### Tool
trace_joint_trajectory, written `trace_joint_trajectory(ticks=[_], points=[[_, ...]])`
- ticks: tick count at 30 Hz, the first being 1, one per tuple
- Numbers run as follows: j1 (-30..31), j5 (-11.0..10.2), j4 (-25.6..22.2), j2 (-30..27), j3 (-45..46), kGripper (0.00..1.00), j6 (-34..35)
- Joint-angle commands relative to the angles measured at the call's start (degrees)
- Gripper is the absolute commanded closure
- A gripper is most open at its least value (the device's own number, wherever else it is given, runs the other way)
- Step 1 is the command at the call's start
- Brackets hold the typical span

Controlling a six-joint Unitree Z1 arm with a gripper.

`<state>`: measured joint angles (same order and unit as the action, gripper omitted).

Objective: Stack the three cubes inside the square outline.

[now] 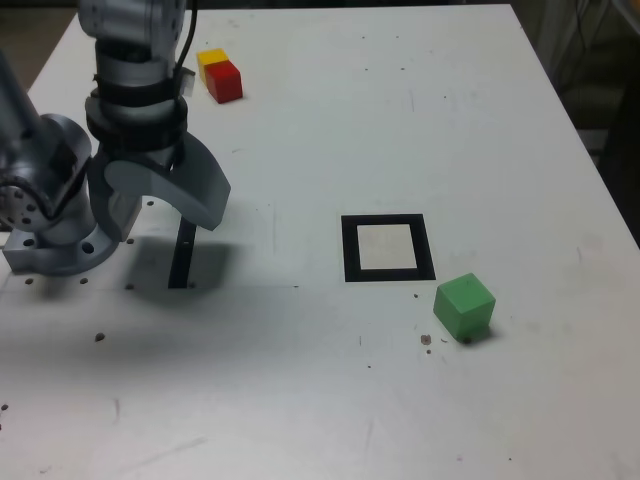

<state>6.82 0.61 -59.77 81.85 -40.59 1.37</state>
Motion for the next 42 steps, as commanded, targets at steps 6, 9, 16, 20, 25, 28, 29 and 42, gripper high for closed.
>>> trace_joint_trajectory(ticks=[6,9,16,20,25,28,29,42], points=[[0.12,0.10,-0.61,0.05,-0.46,0.01,0.12],[0.12,0.14,-0.62,-0.09,-0.57,0.01,0.12],[0.13,0.05,-0.97,-0.21,-0.73,0.01,0.12],[0.13,-0.25,-2.20,-0.33,-1.63,0.01,0.12],[-0.39,-1.47,-4.71,-0.68,-4.04,0.01,-0.08],[-2.22,-2.09,-5.47,-0.70,-4.98,0.01,-1.09],[-3.20,-2.16,-5.58,-0.67,-5.16,0.01,-1.69],[-20.06,-3.80,-7.01,1.61,-9.97,0.01,-13.35]])
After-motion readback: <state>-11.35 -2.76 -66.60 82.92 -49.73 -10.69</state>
